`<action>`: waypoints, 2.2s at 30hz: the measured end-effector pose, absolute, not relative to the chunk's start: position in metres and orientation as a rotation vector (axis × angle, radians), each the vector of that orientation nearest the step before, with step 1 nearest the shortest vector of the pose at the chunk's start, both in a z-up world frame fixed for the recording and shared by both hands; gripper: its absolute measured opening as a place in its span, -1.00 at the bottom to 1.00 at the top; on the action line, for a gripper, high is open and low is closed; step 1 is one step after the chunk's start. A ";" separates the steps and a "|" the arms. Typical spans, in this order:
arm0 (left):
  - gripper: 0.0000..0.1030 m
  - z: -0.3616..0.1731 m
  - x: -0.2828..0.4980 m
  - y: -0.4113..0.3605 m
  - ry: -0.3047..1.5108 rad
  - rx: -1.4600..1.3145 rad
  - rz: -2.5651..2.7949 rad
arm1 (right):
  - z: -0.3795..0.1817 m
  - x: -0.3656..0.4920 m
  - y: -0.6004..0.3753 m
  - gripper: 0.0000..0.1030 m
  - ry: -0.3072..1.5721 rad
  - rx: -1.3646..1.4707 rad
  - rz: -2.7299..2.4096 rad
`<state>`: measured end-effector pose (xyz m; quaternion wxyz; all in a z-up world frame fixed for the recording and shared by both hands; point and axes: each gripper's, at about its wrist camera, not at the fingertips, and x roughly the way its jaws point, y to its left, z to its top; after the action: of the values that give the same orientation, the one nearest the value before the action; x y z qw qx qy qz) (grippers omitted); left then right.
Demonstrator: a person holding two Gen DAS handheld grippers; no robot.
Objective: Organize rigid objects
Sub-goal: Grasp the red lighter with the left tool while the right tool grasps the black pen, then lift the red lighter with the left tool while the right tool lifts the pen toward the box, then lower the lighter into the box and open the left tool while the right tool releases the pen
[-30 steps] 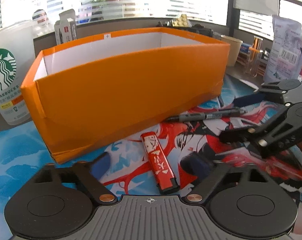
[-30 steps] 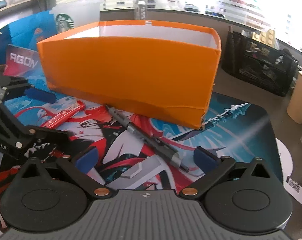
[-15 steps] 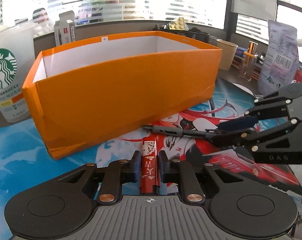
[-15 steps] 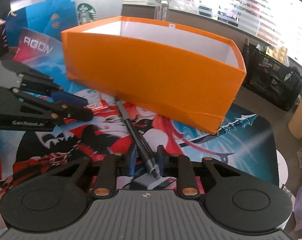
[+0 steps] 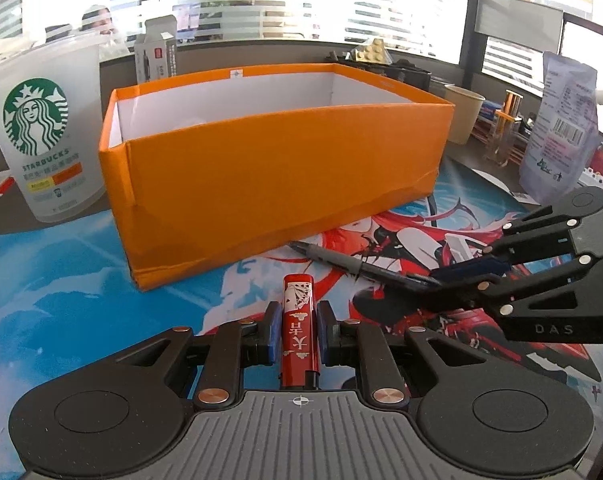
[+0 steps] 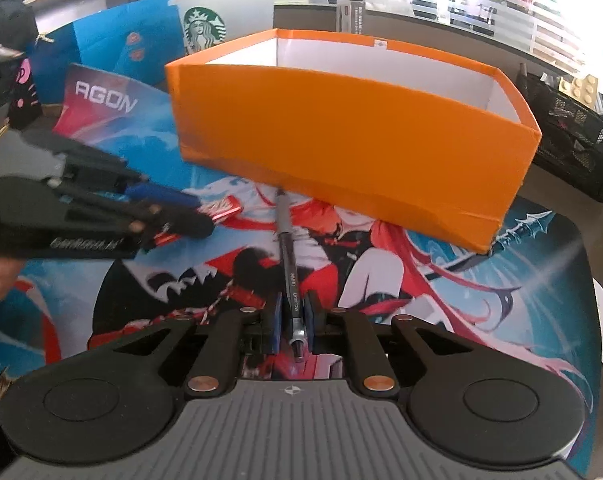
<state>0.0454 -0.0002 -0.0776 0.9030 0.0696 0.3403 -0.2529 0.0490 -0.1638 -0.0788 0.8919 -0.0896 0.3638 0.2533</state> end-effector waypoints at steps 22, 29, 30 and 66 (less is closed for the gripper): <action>-0.68 -0.039 0.022 0.014 0.600 0.138 -0.500 | -0.011 -0.003 -0.167 -0.81 0.558 -0.190 0.505; -0.68 -0.025 0.019 0.011 0.569 0.157 -0.494 | 0.004 -0.007 -0.168 -0.81 0.510 -0.186 0.500; -0.68 -0.024 0.019 0.011 0.565 0.159 -0.491 | 0.007 -0.008 -0.168 -0.81 0.502 -0.187 0.500; -0.68 0.026 0.167 -0.013 0.536 0.106 -0.428 | 0.066 0.130 -0.181 -0.81 0.358 0.039 0.456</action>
<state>0.1674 -0.0129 0.0256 0.9404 0.0520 0.2625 -0.2098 0.1299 -0.1808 0.0659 0.9581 0.0191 0.1765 0.2246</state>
